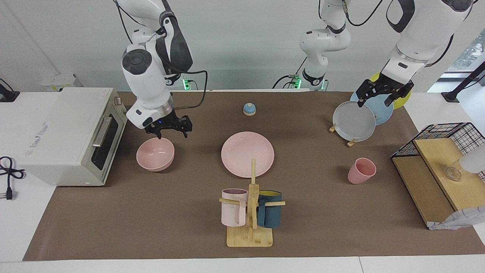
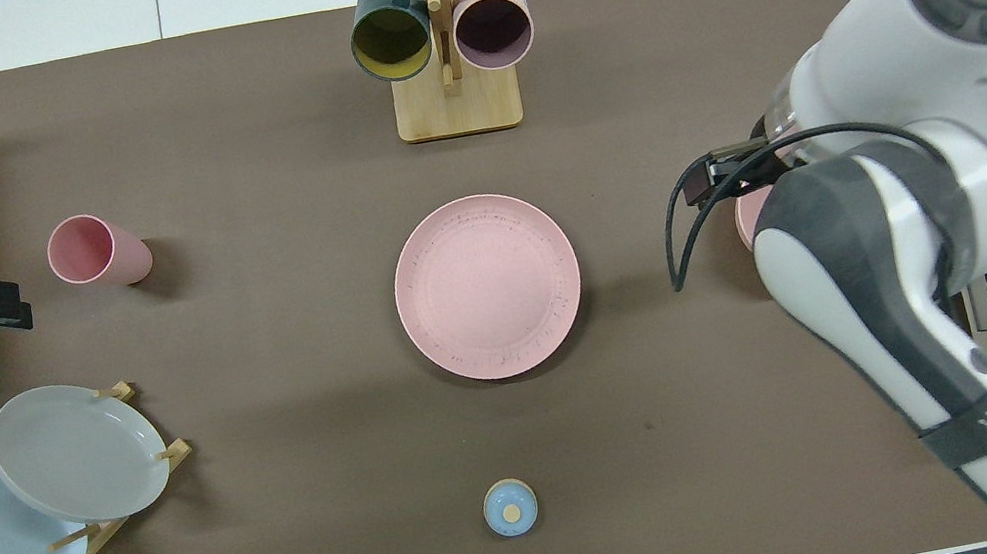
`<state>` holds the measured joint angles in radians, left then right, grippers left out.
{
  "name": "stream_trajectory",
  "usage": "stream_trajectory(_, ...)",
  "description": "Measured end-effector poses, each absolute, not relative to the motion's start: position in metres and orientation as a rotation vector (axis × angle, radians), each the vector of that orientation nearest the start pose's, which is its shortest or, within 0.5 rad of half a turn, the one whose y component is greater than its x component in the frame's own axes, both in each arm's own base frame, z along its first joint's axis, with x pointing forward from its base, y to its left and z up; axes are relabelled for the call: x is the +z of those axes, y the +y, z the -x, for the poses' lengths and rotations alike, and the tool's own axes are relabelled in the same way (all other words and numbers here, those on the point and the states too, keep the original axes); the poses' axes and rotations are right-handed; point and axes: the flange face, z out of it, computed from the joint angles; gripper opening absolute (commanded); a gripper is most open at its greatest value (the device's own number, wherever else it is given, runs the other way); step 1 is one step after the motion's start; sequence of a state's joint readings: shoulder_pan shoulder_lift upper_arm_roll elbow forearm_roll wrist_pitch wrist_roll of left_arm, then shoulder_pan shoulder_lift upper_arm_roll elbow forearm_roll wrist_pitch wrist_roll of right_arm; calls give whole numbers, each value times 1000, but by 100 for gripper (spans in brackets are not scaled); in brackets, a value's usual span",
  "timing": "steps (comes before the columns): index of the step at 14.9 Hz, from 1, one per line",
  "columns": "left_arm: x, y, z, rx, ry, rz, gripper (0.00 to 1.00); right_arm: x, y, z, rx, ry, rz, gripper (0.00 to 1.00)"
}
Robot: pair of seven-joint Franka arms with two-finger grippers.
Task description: Organize tableware
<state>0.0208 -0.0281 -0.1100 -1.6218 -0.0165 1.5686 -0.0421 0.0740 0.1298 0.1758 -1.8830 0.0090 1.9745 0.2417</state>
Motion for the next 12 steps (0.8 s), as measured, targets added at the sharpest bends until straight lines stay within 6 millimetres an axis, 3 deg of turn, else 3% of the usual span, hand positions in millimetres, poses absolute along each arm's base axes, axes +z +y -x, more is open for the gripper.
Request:
stream_trajectory(3,616,-51,-542,41,74,3152,100,384,141,-554,18,-12,3115,100)
stream_trajectory(8,616,-51,-542,41,74,3152,100,361,126,-536,25,-61,3122,60)
stream_trajectory(12,616,-51,-542,42,74,3152,100,341,111,-529,29,-182,3133,53)
